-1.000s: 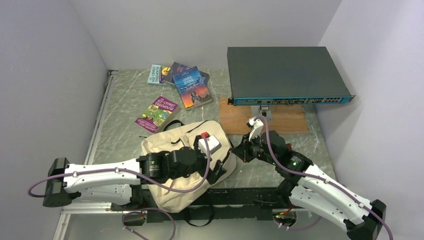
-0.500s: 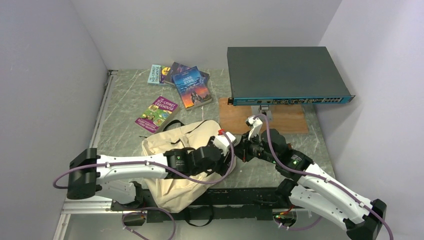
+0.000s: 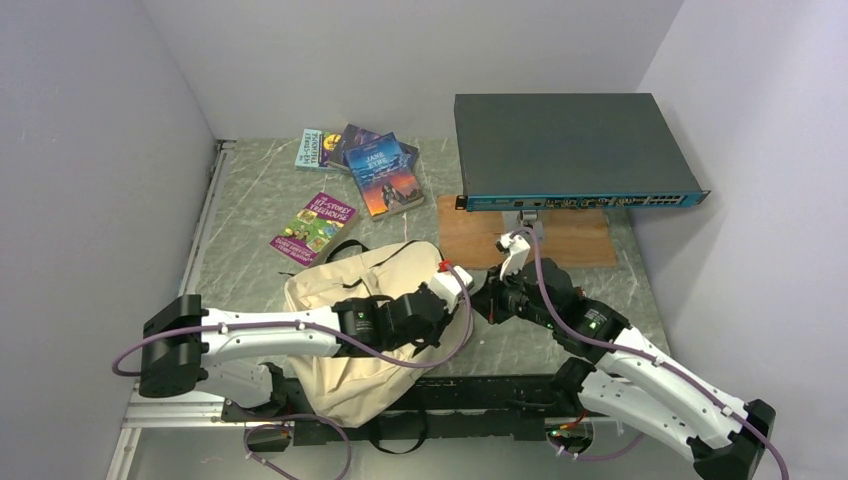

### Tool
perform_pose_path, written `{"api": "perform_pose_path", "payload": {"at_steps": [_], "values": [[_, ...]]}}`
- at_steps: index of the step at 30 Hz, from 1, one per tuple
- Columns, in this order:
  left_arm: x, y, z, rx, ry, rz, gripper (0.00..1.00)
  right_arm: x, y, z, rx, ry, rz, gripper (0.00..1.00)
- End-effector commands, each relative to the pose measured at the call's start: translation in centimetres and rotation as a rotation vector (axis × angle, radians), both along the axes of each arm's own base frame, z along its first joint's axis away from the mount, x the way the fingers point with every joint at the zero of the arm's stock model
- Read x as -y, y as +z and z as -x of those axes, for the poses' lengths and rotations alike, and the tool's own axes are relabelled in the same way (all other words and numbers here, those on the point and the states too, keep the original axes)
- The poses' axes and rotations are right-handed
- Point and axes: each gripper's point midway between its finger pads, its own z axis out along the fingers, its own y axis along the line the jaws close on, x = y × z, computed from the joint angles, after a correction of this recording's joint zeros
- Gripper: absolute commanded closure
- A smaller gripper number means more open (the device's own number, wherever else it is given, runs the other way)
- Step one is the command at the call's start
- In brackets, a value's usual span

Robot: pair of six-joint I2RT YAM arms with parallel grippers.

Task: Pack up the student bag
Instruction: Unzip the student bag at the center of the board.

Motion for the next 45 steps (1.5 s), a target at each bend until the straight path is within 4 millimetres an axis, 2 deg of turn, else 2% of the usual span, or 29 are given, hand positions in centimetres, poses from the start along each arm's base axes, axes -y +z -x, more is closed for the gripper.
{"api": "perform_pose_path", "payload": {"at_steps": [1, 5, 10, 14, 16, 17, 18, 20, 22, 24, 26, 29, 33, 36, 37, 42, 45], "values": [[-0.1, 0.0, 2.2, -0.048, -0.090, 0.044, 1.00, 3.1, 3.4, -4.1, 0.080, -0.297, 0.019, 1.00], [-0.5, -0.3, 4.9, -0.015, -0.212, 0.060, 1.00, 5.3, 2.1, -6.3, 0.093, -0.445, 0.138, 1.00], [-0.6, 0.4, 8.0, -0.008, -0.353, 0.100, 1.00, 7.4, 2.6, -8.5, 0.115, -0.567, 0.191, 1.00], [-1.0, -0.5, 9.5, -0.024, -0.429, 0.123, 1.00, 5.9, 4.1, -8.0, 0.197, -0.442, 0.125, 1.00], [-1.1, -0.6, 9.4, -0.036, -0.417, 0.118, 1.00, 4.8, 4.8, -6.9, 0.217, -0.347, 0.082, 1.00], [-1.3, -0.8, 9.5, -0.049, -0.410, 0.104, 0.97, 4.2, 5.4, -6.1, 0.226, -0.291, 0.050, 1.00], [-1.2, -0.6, 9.5, -0.053, -0.406, 0.109, 0.84, 3.6, 5.7, -5.3, 0.230, -0.237, 0.022, 1.00], [-0.9, 0.5, 9.4, -0.047, -0.406, 0.143, 0.53, 2.5, 6.0, -3.8, 0.238, -0.138, -0.028, 1.00], [-0.3, 2.2, 8.9, -0.021, -0.390, 0.203, 0.32, 1.9, 5.9, -2.7, 0.249, -0.071, -0.060, 1.00], [0.1, 4.2, 7.5, -0.020, -0.328, 0.272, 0.18, 1.6, 5.9, -2.2, 0.250, -0.045, -0.079, 1.00], [0.4, 6.2, 5.9, -0.052, -0.253, 0.332, 0.12, 1.3, 6.1, -1.9, 0.233, -0.025, -0.087, 1.00], [0.1, 8.0, 3.6, -0.091, -0.127, 0.367, 0.13, 0.3, 6.6, -1.0, 0.223, 0.053, -0.102, 1.00], [0.3, 9.0, 2.4, -0.051, -0.093, 0.366, 0.19, 0.0, 6.7, -0.8, 0.241, 0.081, -0.110, 1.00], [0.8, 8.6, 2.2, -0.063, -0.097, 0.303, 0.38, -0.1, 7.4, -0.6, 0.236, 0.085, -0.127, 1.00], [1.2, 8.0, 2.2, -0.072, -0.105, 0.277, 0.41, -0.1, 7.7, -0.5, 0.240, 0.088, -0.132, 1.00], [2.6, 6.2, 2.2, -0.103, -0.103, 0.273, 0.48, 0.1, 8.1, -0.5, 0.265, 0.080, -0.144, 1.00], [3.1, 4.6, 1.9, -0.129, -0.080, 0.209, 0.54, 0.0, 8.7, -0.3, 0.253, 0.084, -0.156, 1.00]]}}
